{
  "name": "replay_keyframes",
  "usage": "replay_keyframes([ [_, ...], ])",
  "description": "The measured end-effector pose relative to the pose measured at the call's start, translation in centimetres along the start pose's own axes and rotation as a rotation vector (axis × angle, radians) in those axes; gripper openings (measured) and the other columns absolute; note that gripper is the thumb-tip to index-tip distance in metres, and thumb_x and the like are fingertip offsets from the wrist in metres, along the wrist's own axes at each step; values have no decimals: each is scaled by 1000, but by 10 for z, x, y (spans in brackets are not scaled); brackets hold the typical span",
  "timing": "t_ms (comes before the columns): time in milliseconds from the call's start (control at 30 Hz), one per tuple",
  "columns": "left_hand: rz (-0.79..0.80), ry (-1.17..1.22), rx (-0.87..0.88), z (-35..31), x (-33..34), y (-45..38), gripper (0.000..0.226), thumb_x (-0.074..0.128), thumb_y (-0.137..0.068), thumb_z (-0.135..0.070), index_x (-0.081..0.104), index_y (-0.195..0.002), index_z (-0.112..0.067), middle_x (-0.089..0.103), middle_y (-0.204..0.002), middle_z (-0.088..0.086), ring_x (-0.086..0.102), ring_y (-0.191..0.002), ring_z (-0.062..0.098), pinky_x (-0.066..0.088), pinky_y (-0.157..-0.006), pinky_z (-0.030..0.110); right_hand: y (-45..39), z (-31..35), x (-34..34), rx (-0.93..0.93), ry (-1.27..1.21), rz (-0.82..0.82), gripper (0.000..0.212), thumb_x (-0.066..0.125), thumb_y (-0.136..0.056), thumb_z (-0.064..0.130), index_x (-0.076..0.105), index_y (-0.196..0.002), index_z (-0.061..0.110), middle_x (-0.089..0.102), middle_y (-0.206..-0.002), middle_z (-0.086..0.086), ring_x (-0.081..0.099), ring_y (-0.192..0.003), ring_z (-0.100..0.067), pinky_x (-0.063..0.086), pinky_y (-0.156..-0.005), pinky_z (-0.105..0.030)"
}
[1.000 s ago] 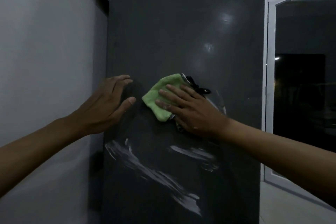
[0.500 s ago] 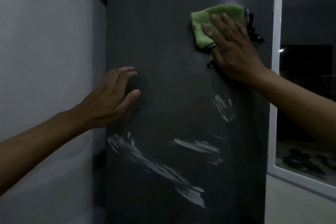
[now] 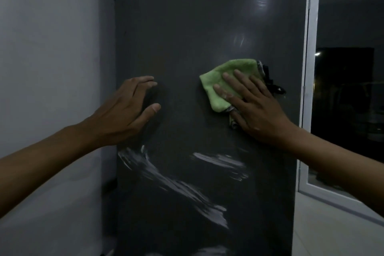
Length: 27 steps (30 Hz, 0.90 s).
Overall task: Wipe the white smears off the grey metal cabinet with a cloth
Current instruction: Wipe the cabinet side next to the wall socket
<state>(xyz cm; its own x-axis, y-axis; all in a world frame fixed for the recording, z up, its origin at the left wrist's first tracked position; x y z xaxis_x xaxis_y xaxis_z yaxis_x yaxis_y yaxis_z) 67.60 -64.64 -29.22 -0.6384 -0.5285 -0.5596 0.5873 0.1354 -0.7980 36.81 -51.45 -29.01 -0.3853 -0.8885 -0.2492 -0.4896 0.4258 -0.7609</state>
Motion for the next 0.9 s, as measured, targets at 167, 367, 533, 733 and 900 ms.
replay_keyframes([
  [167, 4, -2, -5, -2, 2, -1, 64, 41, -103, -48, 43, -152, -5, 41, -157, 15, 41, -144, 29, 33, -121, 41, -8, -13, -4, -13, 27, 22, 63, 38, -109, 41, 20, -169, 29, 11, -177, -2, 5, -165, -23, 12, -132, -50],
  [367, 26, 19, -11, -15, 11, 4, 70, 37, -104, -51, 36, -158, -6, 32, -166, 14, 30, -154, 28, 28, -127, 50, 9, 30, 8, 114, -70, -26, 64, 44, -107, 34, 26, -168, 23, 14, -177, -7, 8, -164, -29, 14, -131, -56],
  [533, -19, 89, -74, -30, 28, 12, 77, 33, -100, -55, 38, -157, -3, 34, -165, 15, 30, -155, 29, 27, -127, 50, 29, 27, 13, -150, 13, 76, 60, 43, -110, 35, 27, -167, 26, 16, -176, -5, 11, -163, -29, 13, -132, -50],
  [733, -67, 55, 23, -55, 31, -11, 71, 38, -102, -50, 42, -153, -1, 37, -163, 16, 33, -153, 31, 28, -125, 50, -14, -35, -15, 16, 5, 18, 57, 37, -111, 37, 29, -167, 25, 18, -176, -7, 11, -163, -30, 9, -132, -50],
  [900, -159, 90, 29, -62, 18, -29, 67, 39, -104, -49, 42, -153, -4, 37, -163, 13, 34, -152, 27, 24, -127, 41, -44, -69, -35, 167, 11, 33, 60, 30, -111, 42, 19, -169, 28, 9, -177, -4, 3, -164, -27, 1, -133, -46],
])
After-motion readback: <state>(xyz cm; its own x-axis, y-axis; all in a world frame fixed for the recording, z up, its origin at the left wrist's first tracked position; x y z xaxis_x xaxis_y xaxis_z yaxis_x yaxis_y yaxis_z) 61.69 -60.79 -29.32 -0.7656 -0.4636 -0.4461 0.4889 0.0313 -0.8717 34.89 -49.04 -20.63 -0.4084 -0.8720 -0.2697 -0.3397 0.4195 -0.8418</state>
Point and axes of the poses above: each hand's wrist, its own y-axis away from the middle knuckle, its own x-axis out of the palm, z = x × y, the point moved 3 cm from there along -y, towards the middle knuckle
